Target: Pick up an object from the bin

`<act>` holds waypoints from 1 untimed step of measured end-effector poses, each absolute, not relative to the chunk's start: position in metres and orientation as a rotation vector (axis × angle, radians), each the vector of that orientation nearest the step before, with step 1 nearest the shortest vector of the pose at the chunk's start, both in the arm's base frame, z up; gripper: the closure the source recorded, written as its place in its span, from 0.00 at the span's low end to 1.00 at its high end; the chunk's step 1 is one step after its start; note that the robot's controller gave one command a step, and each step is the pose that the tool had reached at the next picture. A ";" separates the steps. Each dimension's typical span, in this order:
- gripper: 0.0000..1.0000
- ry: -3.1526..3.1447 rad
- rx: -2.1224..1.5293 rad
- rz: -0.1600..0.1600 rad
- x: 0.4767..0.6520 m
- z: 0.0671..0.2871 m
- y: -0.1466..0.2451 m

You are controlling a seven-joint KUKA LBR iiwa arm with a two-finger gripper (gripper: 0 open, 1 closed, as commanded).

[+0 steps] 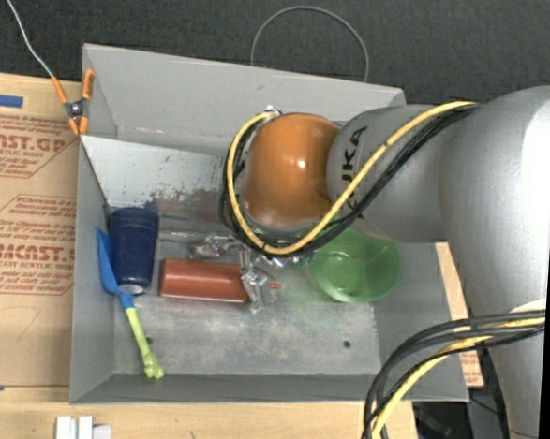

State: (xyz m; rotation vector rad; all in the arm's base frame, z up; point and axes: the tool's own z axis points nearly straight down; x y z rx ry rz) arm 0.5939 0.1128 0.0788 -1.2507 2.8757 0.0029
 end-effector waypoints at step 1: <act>1.00 2.752 -1.497 0.002 0.572 0.069 0.114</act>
Offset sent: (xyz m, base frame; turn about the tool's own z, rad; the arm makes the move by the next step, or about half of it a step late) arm 0.0000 0.0000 0.0000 0.0000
